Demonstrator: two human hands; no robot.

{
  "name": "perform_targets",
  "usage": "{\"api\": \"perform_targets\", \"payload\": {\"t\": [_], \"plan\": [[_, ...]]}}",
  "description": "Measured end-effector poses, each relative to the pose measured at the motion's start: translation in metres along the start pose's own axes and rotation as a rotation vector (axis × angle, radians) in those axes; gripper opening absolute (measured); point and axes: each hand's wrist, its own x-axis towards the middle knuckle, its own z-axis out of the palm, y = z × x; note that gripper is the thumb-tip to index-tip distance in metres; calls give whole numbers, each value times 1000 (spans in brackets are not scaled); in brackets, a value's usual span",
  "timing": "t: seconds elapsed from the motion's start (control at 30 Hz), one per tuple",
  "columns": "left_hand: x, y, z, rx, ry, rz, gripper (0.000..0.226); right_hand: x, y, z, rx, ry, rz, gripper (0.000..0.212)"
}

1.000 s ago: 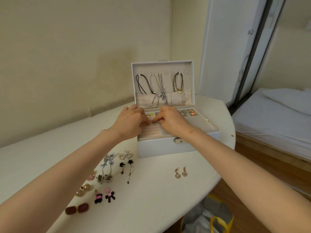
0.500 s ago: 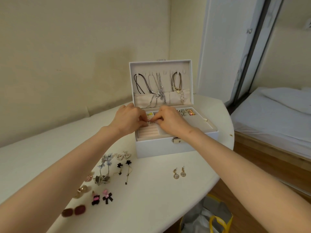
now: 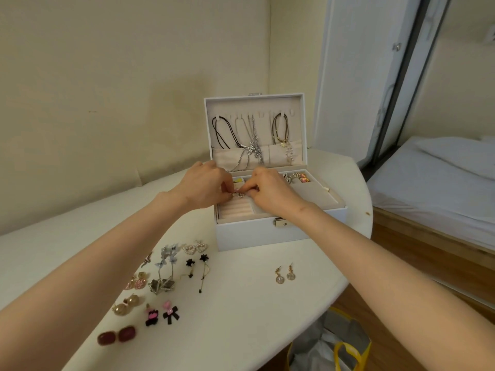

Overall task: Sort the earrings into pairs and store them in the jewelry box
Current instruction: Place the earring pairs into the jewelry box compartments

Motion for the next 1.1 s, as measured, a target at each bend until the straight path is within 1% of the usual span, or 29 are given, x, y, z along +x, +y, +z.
{"api": "perform_targets", "payload": {"t": [0.23, 0.43, 0.57, 0.67, 0.77, 0.9, 1.1], "plan": [[2, -6, 2, -59, 55, -32, 15, -1, -1, -1, 17, 7, -11, 28], [2, -7, 5, -73, 34, -43, 14, -1, -1, 0, 13, 7, -7, 28], [3, -5, 5, -91, 74, -40, 14, -1, 0, 0, 18, 5, -2, 27], [3, -1, 4, -105, 138, -21, 16, -1, 0, 0, 9, 3, -5, 25], [2, 2, 4, -125, 173, -40, 18, -1, 0, 1, -1, -1, -4, 23], [1, -2, 6, -162, 164, -21, 17, -1, -1, 0, -21, -4, -5, 24], [0, -8, 9, -303, 91, -45, 9, -2, -2, -1, -28, -4, -4, 25]]}}
